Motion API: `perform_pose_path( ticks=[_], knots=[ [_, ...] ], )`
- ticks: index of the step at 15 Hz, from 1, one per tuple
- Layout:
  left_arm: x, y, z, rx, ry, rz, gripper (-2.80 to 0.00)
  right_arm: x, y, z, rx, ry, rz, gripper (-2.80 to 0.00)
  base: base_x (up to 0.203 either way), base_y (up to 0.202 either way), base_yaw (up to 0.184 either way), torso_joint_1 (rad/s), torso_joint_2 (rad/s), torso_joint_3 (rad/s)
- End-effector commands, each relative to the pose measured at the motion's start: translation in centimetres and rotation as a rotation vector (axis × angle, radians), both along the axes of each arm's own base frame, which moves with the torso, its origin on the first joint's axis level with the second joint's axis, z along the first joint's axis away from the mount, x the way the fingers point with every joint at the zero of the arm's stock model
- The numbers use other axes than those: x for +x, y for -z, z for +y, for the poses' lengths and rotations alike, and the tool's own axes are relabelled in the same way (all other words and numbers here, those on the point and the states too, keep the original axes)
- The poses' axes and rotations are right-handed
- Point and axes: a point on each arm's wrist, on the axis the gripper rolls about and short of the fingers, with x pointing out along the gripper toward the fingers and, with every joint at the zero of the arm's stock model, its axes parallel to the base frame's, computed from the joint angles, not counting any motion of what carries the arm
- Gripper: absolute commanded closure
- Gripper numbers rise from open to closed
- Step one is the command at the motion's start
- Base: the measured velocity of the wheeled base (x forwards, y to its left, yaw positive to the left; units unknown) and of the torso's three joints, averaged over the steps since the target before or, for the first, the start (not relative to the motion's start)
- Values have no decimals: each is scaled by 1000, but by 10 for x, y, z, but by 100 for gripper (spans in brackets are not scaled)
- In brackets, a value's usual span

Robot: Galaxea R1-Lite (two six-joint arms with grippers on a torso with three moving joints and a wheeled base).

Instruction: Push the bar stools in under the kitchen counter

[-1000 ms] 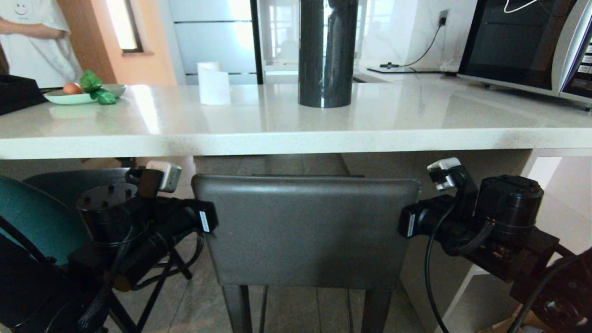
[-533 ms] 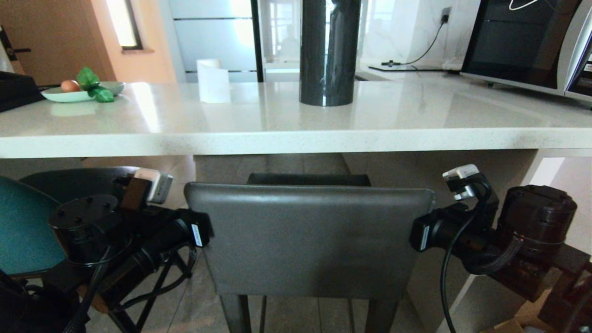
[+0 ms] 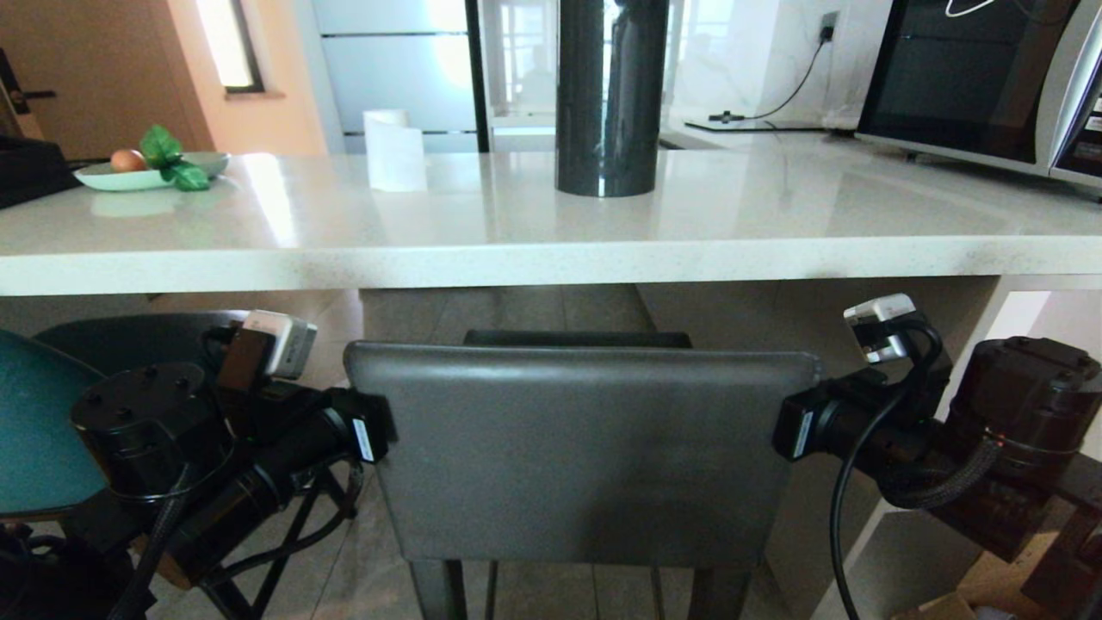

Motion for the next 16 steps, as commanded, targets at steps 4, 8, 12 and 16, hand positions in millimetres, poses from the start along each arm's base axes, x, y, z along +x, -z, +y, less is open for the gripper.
perform_pose_path(
  ticks=[4, 8, 12, 16],
  knots=[
    [7, -7, 36, -14, -129, -32, 0, 10, -7, -44, 28, 112, -23, 0, 0, 0, 0, 0, 0, 0],
    [-6, -11, 45, -18, -137, -43, 0, -5, -13, -56, 40, 117, -41, 0, 0, 0, 0, 0, 0, 0],
    [-37, -24, 55, -36, -151, -100, 0, -42, -20, -65, 54, 115, -74, 0, 0, 0, 0, 0, 0, 0],
    [-70, -49, 64, -59, -169, -178, 0, -86, -46, -76, 78, 139, -158, 0, 0, 0, 0, 0, 0, 0]
  ],
)
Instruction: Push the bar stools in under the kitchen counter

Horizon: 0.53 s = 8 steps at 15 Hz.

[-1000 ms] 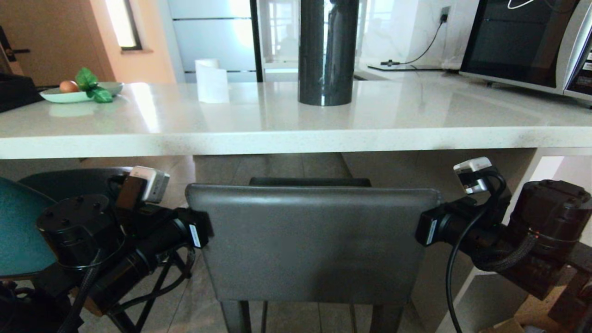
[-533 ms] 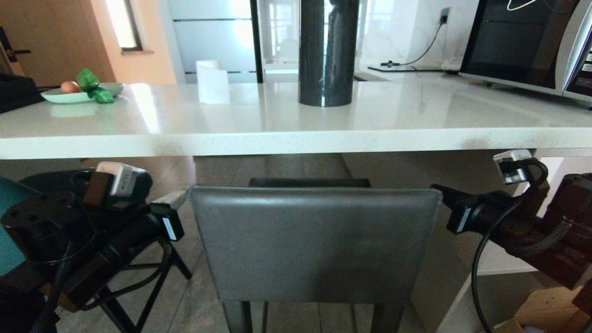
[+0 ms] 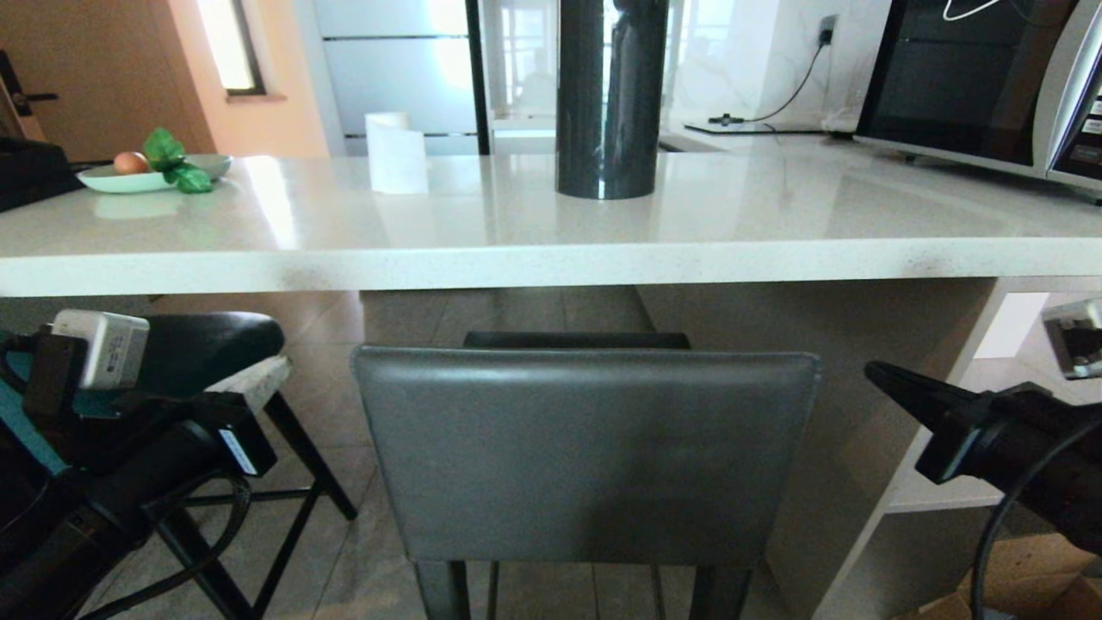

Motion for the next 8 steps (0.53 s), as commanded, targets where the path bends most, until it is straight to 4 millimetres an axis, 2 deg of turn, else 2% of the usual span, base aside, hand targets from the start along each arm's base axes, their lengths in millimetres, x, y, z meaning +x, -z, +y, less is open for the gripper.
perform_pose_path(
  ticks=[1, 4, 8],
  knots=[
    [-33, -27, 9, -25, -10, -128, 0, -42, -27, -10, 27, 27, -116, 0, 0, 0, 0, 0, 0, 0],
    [-73, -42, 22, 0, -50, -188, 0, -88, -44, -24, 71, 147, -134, 0, 0, 0, 0, 0, 0, 0],
    [-122, -62, 38, 32, -158, -207, 0, -143, -63, -37, 95, 189, -153, 0, 0, 0, 0, 0, 0, 0]
  ],
)
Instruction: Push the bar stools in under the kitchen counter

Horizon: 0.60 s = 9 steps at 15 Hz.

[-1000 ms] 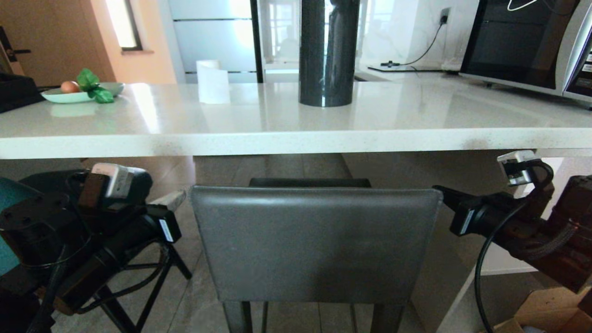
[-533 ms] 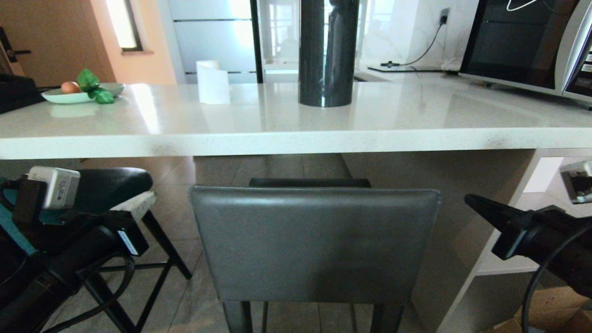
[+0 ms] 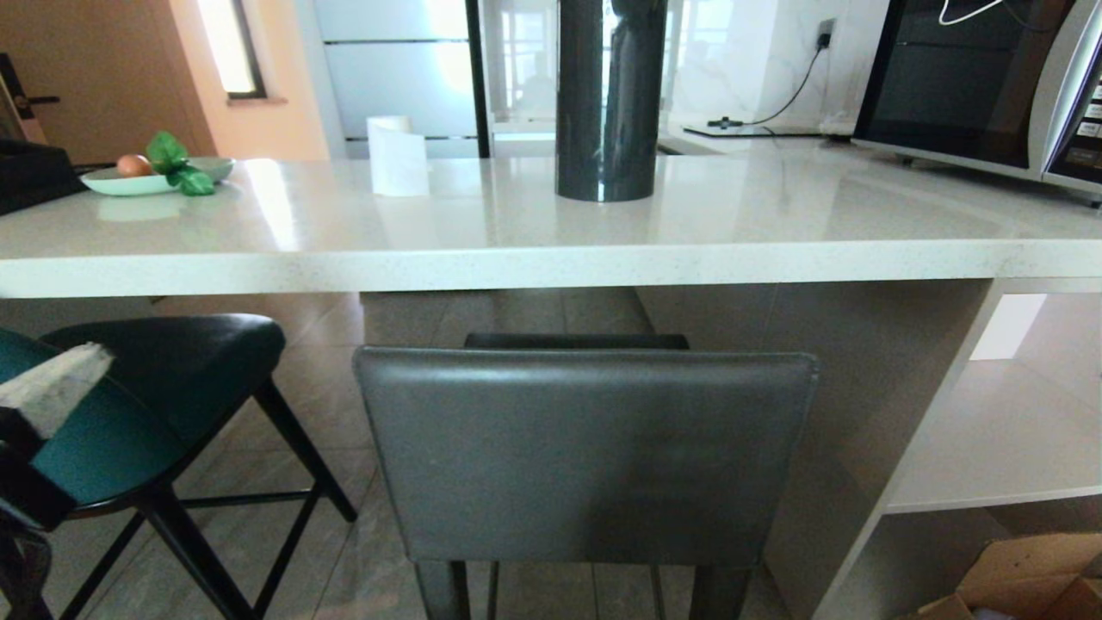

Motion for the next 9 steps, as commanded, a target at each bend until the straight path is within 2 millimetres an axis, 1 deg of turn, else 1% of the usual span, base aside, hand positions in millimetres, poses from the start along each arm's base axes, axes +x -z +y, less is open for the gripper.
perform_pose_path(
  ticks=[1, 3, 5, 7, 9],
  knots=[
    [-44, -15, 9, 21, -70, -86, 0, -46, -10, -10, -27, 16, -104, 0, 0, 0, 0, 0, 0, 0],
    [-61, -16, 11, 57, -105, -122, 0, -62, -9, -13, -80, 51, -152, 0, 0, 0, 0, 0, 0, 0],
    [-81, -12, 12, 73, -142, -151, 0, -80, -2, -17, -96, 72, -148, 0, 0, 0, 0, 0, 0, 0],
    [-101, -1, 12, 98, -173, -147, 0, -95, 4, -18, -109, 123, -132, 0, 0, 0, 0, 0, 0, 0],
    [-116, 18, 11, 110, -191, -126, 0, -108, 14, -16, -123, 138, -159, 0, 0, 0, 0, 0, 0, 0]
  ],
)
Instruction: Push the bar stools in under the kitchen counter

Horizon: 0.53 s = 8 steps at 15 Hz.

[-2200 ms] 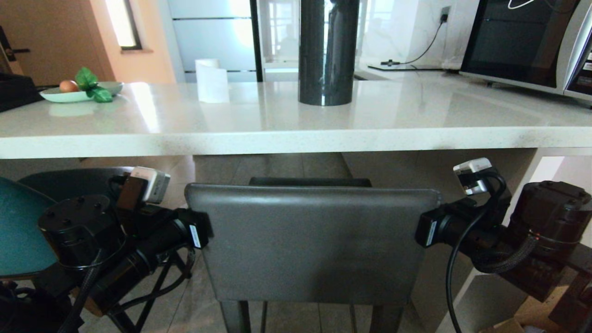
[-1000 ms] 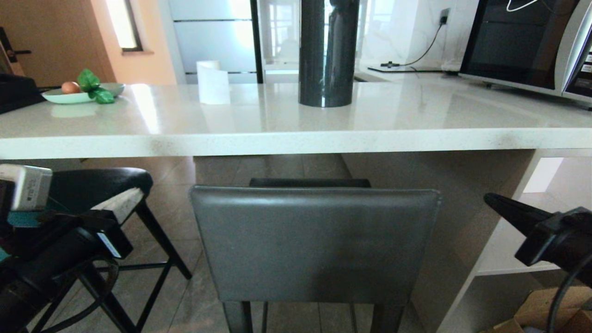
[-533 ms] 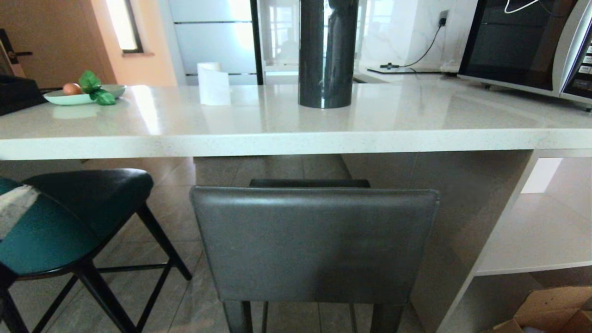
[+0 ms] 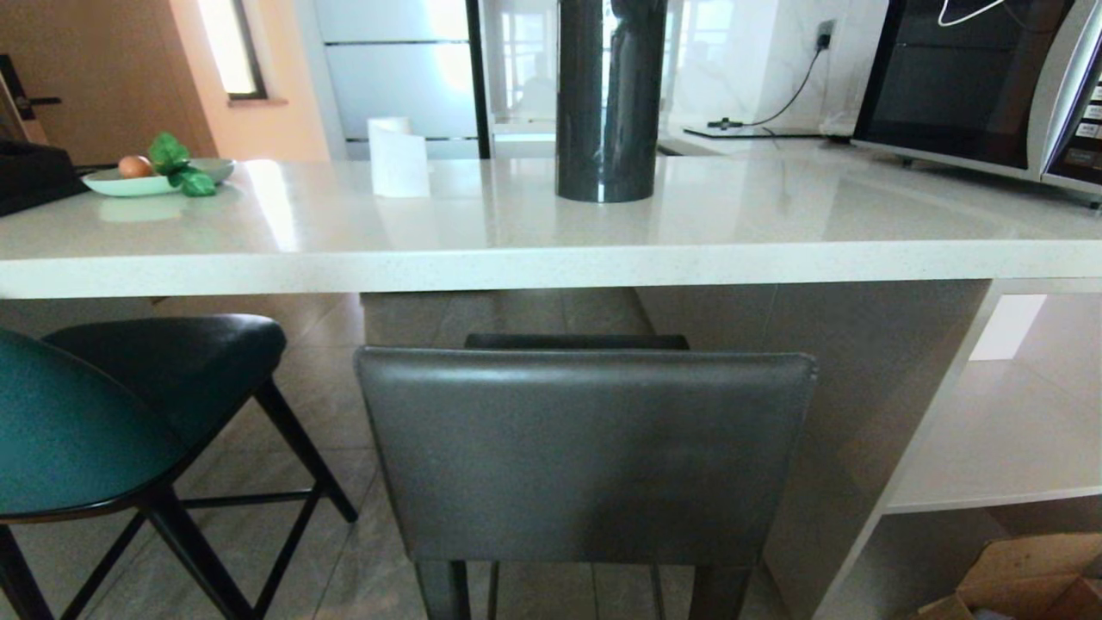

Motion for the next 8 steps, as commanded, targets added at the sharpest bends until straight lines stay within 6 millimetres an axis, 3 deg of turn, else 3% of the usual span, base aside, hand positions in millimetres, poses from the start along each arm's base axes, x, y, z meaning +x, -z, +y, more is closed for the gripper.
perform_pose_path(
  ticks=[1, 5, 8],
  knots=[
    [-24, 26, -1, 7, -12, -35, 0, -25, 16, 1, -13, 17, -75, 0, 0, 0, 0, 0, 0, 0],
    [-35, 83, -2, 37, 59, -8, 0, -50, 62, 4, -64, -14, -49, 0, 0, 0, 0, 0, 0, 0],
    [-21, 128, -1, 53, 59, 117, 0, -25, 104, 5, -97, -36, 110, 0, 0, 0, 0, 0, 0, 0]
  ],
)
